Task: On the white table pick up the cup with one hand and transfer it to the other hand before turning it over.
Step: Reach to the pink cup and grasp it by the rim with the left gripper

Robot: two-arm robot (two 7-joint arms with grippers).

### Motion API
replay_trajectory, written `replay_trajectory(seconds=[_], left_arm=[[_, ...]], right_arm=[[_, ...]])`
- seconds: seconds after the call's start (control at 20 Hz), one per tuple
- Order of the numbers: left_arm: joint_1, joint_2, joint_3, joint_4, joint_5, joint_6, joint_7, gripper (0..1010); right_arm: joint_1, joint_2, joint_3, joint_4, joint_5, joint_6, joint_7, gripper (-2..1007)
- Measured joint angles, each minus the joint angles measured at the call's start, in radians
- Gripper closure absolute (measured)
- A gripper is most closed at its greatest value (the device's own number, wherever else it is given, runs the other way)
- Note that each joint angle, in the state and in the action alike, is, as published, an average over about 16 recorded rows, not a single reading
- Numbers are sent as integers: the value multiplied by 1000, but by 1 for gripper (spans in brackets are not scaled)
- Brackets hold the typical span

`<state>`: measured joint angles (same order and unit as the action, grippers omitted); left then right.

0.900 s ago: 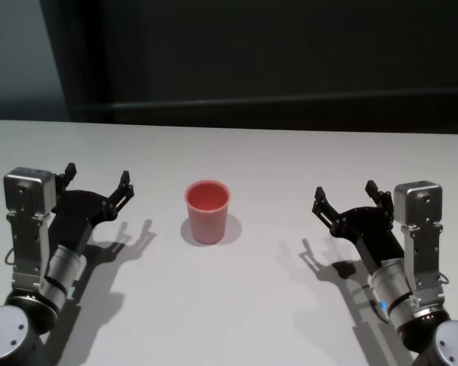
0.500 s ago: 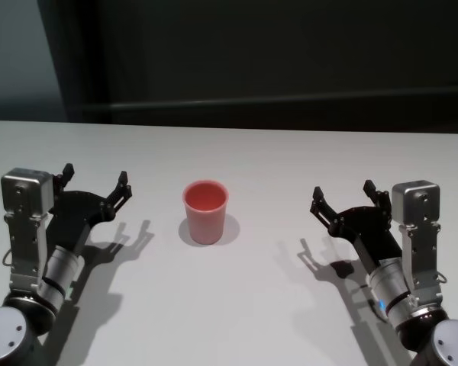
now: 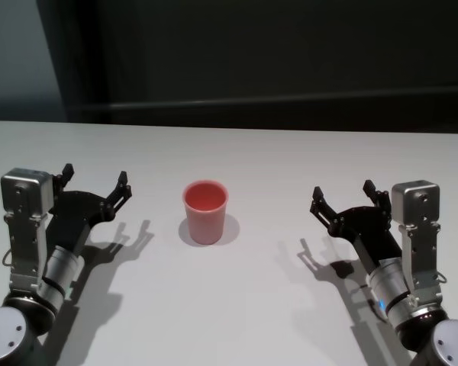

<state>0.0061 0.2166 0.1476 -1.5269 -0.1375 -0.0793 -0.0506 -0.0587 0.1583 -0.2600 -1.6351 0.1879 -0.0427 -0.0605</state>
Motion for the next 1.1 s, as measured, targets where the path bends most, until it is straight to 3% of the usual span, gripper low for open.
replay_trajectory(seconds=[1.1], left_arm=[[0,0,0,0,0,0,0,9]], right_arm=[[0,0,0,0,0,0,0,5]])
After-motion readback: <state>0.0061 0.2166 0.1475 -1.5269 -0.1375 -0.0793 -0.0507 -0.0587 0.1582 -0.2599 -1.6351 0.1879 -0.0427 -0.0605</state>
